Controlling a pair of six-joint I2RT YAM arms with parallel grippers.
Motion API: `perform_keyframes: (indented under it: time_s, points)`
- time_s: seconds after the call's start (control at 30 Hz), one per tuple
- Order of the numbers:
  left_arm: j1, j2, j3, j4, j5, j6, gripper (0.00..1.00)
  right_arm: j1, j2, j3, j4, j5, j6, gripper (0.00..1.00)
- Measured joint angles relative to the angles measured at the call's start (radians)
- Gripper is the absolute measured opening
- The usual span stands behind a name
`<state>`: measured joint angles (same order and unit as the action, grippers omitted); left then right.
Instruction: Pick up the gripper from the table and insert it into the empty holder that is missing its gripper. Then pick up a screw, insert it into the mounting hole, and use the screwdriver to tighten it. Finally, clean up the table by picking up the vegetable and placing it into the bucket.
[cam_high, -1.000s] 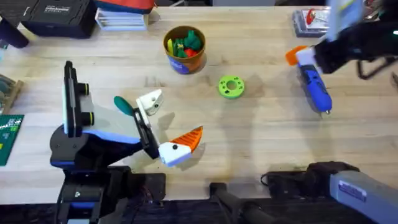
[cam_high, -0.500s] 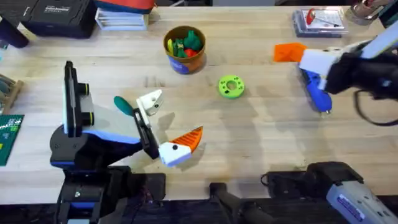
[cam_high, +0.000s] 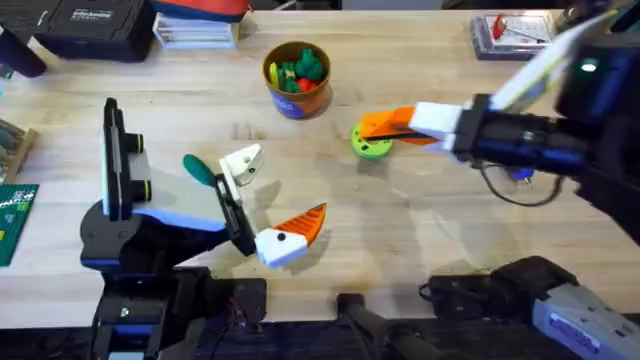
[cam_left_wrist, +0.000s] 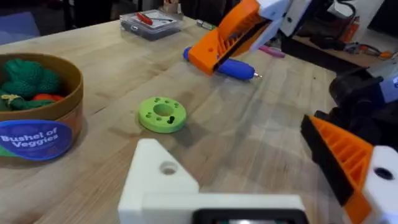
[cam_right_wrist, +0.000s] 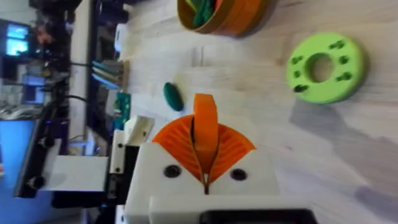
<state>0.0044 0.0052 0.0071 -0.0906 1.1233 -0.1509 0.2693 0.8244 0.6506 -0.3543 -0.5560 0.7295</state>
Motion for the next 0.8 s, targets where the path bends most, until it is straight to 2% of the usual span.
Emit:
perform_keyframes:
  time_s: [0.17,0.37,0.5,0.8]
  points:
    - [0.0,0.0,0.0,0.0,0.001,0.0,0.985,0.115,0.121,0.0,0.155,-0.026,0.13,0.008]
    - [0.0,0.0,0.0,0.0,0.003,0.0,0.985,0.198,0.276,0.0,0.322,-0.118,0.21,0.008]
    - [0.0,0.0,0.0,0.0,0.003,0.0,0.985,0.225,0.375,0.0,0.404,-0.203,0.246,0.008]
    - [0.0,0.0,0.0,0.0,0.003,0.0,0.985,0.23,0.532,0.0,0.598,-0.416,0.323,0.008]
